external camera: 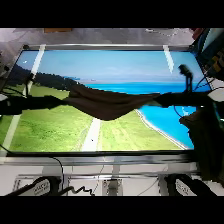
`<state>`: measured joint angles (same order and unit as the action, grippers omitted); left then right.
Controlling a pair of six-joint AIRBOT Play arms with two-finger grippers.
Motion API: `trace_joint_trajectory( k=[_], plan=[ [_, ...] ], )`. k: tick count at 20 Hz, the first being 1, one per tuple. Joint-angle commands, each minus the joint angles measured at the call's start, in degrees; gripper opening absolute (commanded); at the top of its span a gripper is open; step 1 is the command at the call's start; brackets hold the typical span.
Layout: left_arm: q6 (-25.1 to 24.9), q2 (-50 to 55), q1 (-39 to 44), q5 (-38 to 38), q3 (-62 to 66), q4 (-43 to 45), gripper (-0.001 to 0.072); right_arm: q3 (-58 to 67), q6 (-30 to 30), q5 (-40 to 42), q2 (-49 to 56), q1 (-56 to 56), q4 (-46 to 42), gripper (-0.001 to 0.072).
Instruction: Fold the clothes and pants, and hang the long-sleeved shirts on hangers.
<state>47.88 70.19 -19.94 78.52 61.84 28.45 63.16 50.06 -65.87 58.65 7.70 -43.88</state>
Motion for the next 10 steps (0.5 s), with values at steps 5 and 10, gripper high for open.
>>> trace_joint_trajectory(
  k=[5, 10],
  plan=[
    [-0.8, -31.4, -8.5, -7.1, 7.8, -1.0, 0.0007, 15.3, 5.4, 1.1, -20.3, -0.2, -5.2, 0.001],
    [-0.8, -48.9, -11.3, -32.0, 7.8, 0.6, 0.0007, 23.7, 5.5, 2.7, -26.0, -0.2, -8.8, 0.0011]
  ],
)
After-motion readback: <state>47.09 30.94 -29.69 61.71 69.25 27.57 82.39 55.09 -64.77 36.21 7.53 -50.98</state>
